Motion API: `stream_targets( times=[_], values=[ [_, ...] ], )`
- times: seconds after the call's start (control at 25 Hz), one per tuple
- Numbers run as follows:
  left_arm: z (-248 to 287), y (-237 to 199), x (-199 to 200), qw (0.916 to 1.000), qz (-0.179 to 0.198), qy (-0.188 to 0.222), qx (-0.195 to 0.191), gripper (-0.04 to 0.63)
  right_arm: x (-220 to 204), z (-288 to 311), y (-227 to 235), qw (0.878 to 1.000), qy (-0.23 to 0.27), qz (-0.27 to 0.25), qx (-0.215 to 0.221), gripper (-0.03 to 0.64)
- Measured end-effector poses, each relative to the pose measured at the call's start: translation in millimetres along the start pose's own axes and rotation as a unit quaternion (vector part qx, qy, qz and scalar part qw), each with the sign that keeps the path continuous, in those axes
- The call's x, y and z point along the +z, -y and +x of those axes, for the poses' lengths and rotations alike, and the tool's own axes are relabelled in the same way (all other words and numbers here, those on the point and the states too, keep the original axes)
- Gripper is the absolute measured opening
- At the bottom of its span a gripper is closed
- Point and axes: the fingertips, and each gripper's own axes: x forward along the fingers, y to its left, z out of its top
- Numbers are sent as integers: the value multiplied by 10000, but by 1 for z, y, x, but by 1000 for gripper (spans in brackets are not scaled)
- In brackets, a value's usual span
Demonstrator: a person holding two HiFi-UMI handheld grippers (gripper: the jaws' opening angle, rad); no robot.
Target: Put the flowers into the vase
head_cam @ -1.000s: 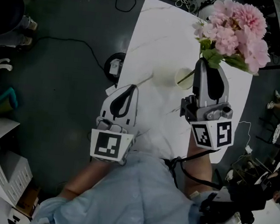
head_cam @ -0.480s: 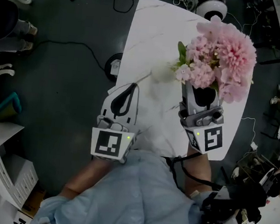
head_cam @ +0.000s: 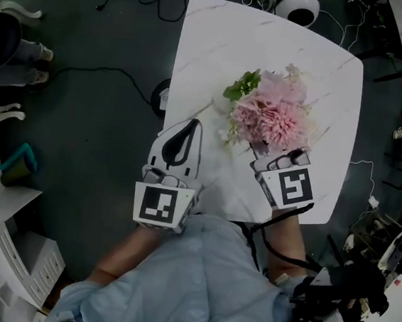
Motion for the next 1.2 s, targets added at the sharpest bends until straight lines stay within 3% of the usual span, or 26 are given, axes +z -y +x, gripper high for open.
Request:
stream_targets(
  times=[0.32,0.56,0.96,1.08,1.2],
  values=[
    [-9,15,0,9999,79,19,-150,4,-16,-15,1,9983,-333,454,-176,216],
    [-22,32,3,9995,212,128,-179,4,-30,-40,2,9943,-272,963,-366,216],
    [-46,75,11,9981,515,310,-149,3,-20,-94,-22,9920,19,1234,-280,213],
    [-52,90,12,9965,670,465,-156,5,-15,-110,-30,9918,134,1237,-301,163],
    [-56,106,17,9952,780,563,-171,3,-10,-125,-33,9918,231,1200,-374,41]
  ],
)
